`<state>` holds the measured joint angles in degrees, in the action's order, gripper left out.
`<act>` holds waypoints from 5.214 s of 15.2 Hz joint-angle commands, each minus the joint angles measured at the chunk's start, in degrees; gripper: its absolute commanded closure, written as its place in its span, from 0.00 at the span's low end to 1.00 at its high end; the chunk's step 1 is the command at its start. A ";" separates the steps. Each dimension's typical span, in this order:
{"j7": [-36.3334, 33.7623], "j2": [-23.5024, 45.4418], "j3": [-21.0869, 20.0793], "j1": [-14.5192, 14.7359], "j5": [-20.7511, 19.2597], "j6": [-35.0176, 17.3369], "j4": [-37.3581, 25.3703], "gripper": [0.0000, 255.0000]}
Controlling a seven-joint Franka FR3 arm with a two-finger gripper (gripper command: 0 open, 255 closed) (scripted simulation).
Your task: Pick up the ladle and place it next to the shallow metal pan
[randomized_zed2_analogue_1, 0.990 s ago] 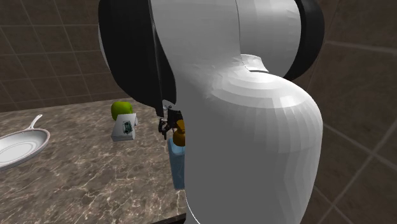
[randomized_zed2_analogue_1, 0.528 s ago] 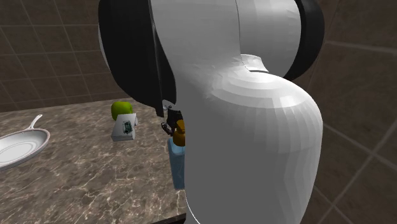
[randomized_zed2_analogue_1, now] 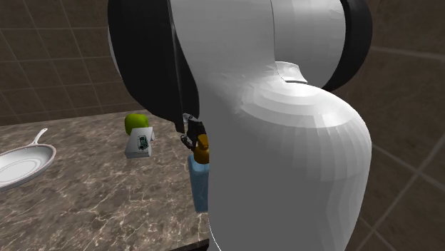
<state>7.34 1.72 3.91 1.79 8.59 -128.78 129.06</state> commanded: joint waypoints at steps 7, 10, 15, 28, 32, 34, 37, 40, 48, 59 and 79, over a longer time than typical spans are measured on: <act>-1.19 -3.05 0.02 0.00 -0.87 5.95 -2.97 1.00; -1.55 -4.09 0.03 -0.02 -1.14 8.20 -4.21 1.00; -2.11 -5.57 0.05 -0.07 -1.53 11.95 -6.51 1.00; -13.38 -8.67 -6.20 5.12 -0.76 13.15 -5.90 1.00; -18.91 -8.38 -9.44 7.69 -0.30 12.39 -6.12 1.00; -21.71 -7.89 -11.04 8.97 -0.17 12.05 -6.62 1.00; -25.95 -6.73 -13.42 10.86 -0.14 11.60 -7.85 1.00; -30.27 -5.07 -15.72 12.76 -0.39 11.25 -9.67 1.00; -42.08 1.77 -21.15 18.06 -2.80 11.08 -17.42 1.00; -57.98 16.63 -25.54 27.65 -10.01 14.43 -35.99 1.00; -64.04 28.34 -25.15 33.38 -14.85 7.41 -40.40 1.00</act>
<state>-56.63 29.85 -21.28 35.12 -6.18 -120.78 88.30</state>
